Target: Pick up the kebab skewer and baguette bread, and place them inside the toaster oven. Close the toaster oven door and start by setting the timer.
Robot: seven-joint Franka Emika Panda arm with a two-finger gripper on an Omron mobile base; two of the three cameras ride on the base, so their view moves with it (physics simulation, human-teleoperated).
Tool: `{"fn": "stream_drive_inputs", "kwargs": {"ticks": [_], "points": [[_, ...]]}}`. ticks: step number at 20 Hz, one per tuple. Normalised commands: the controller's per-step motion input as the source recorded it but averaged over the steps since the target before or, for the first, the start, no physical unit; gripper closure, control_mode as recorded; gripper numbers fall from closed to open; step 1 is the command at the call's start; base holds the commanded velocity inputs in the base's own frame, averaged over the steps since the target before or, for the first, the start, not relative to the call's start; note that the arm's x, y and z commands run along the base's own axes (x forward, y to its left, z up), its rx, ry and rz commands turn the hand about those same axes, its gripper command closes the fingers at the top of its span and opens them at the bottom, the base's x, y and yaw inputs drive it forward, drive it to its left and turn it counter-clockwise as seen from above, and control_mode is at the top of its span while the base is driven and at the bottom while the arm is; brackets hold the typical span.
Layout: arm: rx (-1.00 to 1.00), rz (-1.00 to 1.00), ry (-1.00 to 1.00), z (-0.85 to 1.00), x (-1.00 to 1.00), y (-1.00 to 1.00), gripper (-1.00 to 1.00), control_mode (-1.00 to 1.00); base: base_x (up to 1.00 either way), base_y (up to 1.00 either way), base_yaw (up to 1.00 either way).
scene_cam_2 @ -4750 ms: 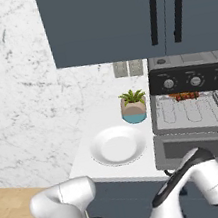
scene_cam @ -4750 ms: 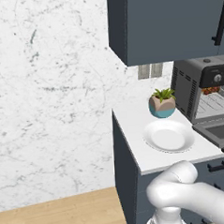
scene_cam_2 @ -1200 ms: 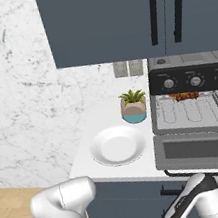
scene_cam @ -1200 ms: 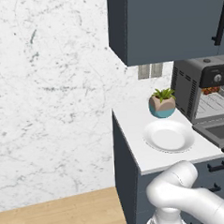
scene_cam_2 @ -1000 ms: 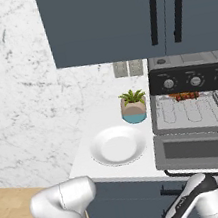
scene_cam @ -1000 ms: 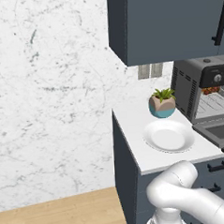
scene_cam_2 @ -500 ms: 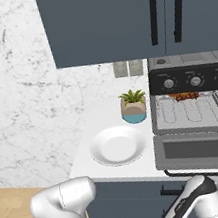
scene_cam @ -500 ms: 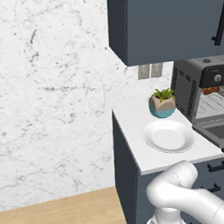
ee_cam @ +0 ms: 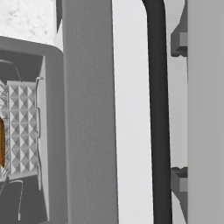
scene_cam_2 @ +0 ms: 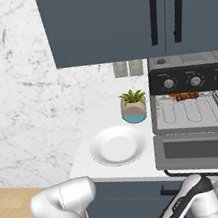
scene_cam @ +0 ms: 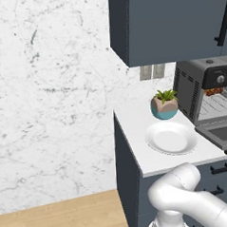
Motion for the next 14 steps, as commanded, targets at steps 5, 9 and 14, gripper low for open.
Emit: {"fn": "stream_drive_inputs", "kwargs": {"ticks": [5,9,14], "points": [[0.0,0.02,-0.03,0.0,0.05,0.0,-1.0,-1.0,0.0,0.0,0.0],[0.0,0.04,-0.03,0.0,0.01,0.0,-1.0,-1.0,0.0,0.0,0.0],[0.0,0.03,-0.05,0.02,0.0,0.0,-1.0,-1.0,0.0,0.0,0.0]]}}
